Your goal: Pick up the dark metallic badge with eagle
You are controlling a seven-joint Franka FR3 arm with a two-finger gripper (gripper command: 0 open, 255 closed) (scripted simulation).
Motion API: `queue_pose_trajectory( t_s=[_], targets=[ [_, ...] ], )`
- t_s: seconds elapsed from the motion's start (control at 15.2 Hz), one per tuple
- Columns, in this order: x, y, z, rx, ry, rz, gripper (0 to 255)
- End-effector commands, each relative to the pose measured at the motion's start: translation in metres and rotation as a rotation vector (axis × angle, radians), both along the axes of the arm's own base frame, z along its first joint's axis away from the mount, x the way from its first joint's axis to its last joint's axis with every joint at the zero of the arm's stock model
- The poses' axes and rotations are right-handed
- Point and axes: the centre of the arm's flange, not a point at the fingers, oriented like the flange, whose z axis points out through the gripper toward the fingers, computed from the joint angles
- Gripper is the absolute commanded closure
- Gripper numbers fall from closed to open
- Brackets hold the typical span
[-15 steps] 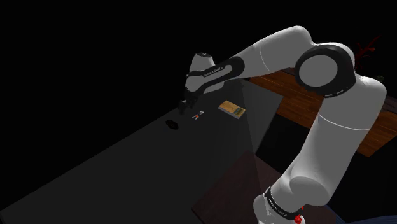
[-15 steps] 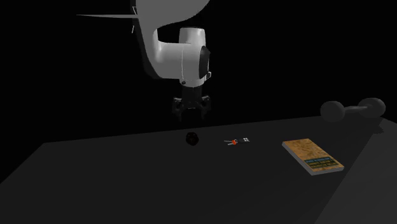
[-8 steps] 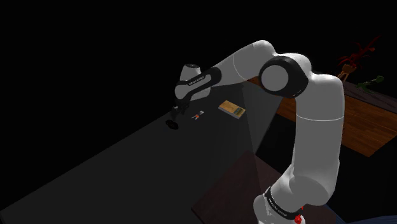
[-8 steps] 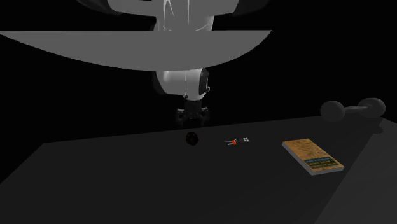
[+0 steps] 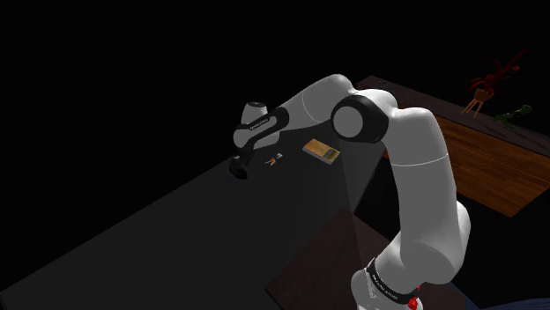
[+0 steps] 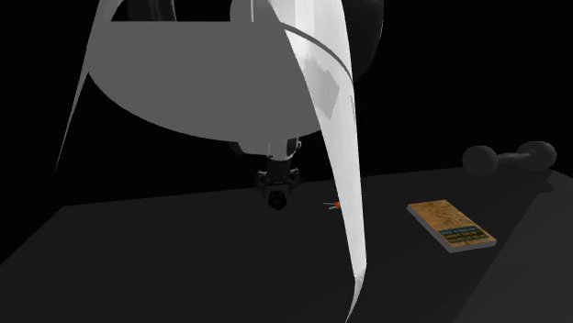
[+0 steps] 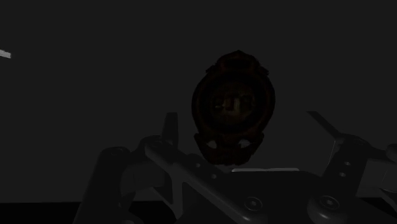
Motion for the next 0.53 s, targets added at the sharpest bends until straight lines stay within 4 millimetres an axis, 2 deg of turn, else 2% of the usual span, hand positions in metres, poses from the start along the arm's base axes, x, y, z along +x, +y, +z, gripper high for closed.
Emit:
queue_pose_trajectory(
  t_s=[0.0, 0.26, 0.33, 0.46],
  targets=[
    [0.001, 0.000, -0.011, 0.000, 0.000, 0.000, 0],
    [0.001, 0.000, -0.025, 0.000, 0.000, 0.000, 0],
    [0.000, 0.000, -0.025, 0.000, 0.000, 0.000, 255],
    [0.001, 0.001, -0.025, 0.000, 0.000, 0.000, 255]
  ],
)
